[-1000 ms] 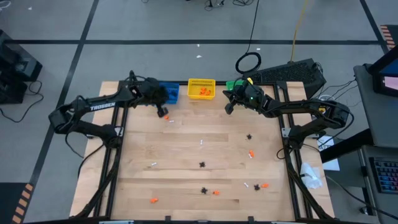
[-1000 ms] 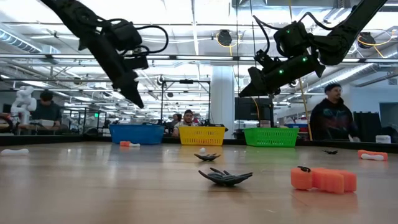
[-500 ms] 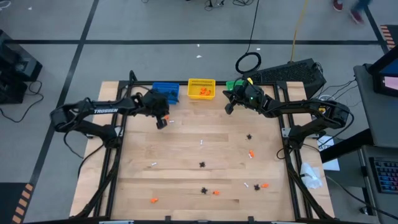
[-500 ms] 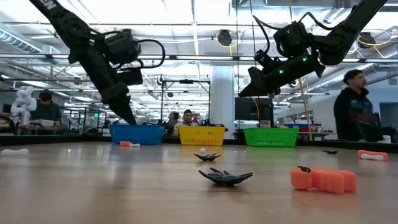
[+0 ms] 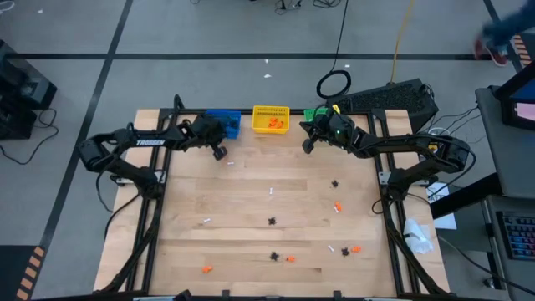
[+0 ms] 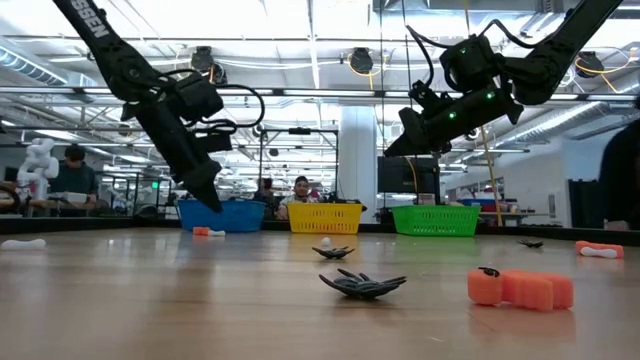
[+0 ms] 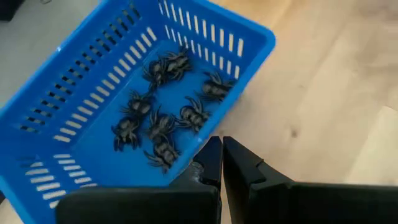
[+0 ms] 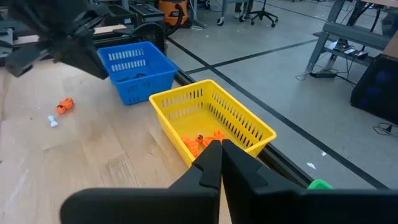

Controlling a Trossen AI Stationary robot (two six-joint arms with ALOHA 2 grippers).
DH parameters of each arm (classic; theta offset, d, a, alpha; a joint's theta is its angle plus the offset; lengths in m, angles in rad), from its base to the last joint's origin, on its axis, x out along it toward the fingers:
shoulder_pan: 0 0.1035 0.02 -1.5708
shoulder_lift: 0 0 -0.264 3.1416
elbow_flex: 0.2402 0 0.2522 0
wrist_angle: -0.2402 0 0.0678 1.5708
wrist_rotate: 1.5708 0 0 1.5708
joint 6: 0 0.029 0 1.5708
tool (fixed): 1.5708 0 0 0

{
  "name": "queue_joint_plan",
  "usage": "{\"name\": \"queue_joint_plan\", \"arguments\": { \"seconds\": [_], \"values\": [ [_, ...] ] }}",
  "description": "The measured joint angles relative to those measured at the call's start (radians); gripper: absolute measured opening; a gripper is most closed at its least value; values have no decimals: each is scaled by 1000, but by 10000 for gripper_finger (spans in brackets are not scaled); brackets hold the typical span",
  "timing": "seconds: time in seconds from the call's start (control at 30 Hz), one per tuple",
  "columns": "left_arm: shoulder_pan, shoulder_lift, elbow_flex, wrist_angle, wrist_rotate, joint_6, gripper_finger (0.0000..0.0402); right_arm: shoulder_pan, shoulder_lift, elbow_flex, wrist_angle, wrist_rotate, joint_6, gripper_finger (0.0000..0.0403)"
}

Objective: Sort Halloween decoration
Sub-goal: Put the orange skeleton toy into the yellow bin

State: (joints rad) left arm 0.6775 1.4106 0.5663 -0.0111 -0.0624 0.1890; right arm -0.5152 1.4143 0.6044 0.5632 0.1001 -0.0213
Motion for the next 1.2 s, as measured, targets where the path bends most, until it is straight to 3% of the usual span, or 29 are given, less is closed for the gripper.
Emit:
{"name": "queue_joint_plan", "arguments": {
  "seconds": [0.3, 0.6, 1.07, 1.2],
  "values": [
    [51, 60, 0, 58, 45, 0, 5, 0, 0, 0, 0, 0, -1, 2],
    [40, 16, 0, 19, 55, 0, 5, 0, 0, 0, -5, 0, -7, 2],
    [-148, -110, 0, -16, 50, -99, 5, 0, 0, 0, -17, 1, -9, 2],
    [-221, -111, -38, 91, 81, -111, 5, 0, 0, 0, -17, 2, -14, 2]
  ]
}}
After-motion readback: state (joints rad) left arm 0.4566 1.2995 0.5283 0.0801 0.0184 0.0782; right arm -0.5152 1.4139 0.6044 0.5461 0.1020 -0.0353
